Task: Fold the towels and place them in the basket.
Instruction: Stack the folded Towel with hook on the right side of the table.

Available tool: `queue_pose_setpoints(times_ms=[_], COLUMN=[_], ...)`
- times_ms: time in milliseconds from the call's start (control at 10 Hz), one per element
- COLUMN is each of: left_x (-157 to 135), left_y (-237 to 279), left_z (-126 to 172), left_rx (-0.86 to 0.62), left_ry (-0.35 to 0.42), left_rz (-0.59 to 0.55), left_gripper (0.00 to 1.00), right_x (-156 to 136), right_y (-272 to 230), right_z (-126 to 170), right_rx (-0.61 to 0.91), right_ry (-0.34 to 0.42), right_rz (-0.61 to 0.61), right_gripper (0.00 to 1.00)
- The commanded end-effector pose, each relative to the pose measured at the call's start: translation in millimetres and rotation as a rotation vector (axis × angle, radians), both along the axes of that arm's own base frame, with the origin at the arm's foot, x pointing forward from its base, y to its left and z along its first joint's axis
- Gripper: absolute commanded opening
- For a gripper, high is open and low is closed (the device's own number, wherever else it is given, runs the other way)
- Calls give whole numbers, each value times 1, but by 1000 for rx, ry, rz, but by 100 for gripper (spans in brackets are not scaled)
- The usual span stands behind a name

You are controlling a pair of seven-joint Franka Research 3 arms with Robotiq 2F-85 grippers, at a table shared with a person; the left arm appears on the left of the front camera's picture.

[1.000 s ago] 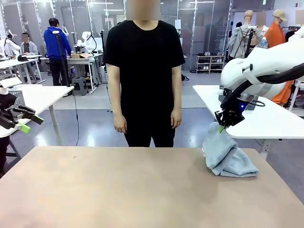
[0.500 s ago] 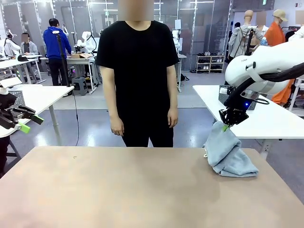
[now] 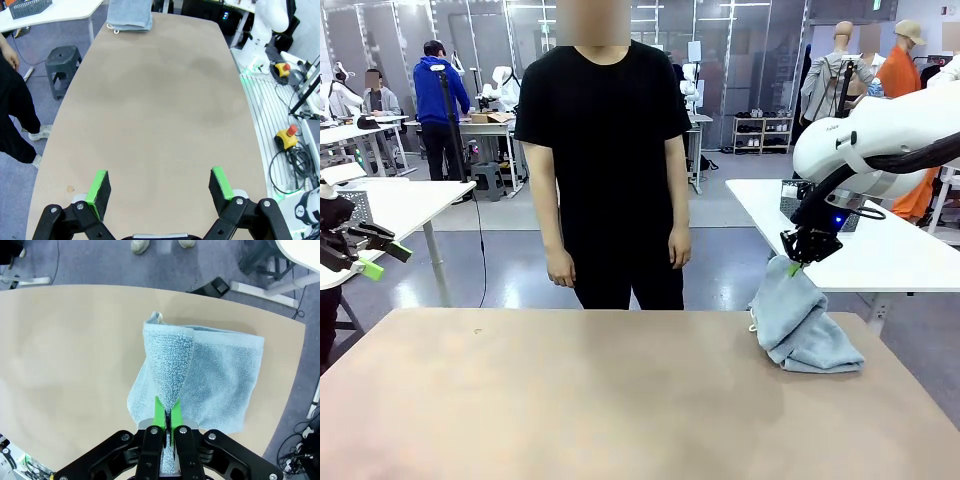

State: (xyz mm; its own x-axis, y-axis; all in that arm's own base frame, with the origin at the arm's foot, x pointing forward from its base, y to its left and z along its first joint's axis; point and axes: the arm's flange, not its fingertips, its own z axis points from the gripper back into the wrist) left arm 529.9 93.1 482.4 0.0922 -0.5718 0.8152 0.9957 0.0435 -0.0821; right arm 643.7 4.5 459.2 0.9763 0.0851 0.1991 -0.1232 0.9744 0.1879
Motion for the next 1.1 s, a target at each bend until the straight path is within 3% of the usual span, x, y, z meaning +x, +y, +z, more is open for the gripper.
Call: queue_pose_setpoints(times_ms=[0,500,1000], left_x=[0,0,0], left_y=[0,0,0], left_z=[1,1,1], left_rx=[1,1,1], left_ry=[0,0,0], left_rz=[1,1,1], left_gripper=[100,100,100], right_x=[-4,9,24], right_y=[1,-53,-104], right_z=[2,-12,-57], right_rx=[6,54,163], right_ry=[0,56,97], right_rz=[-3,70,180], right_gripper=[5,5,5])
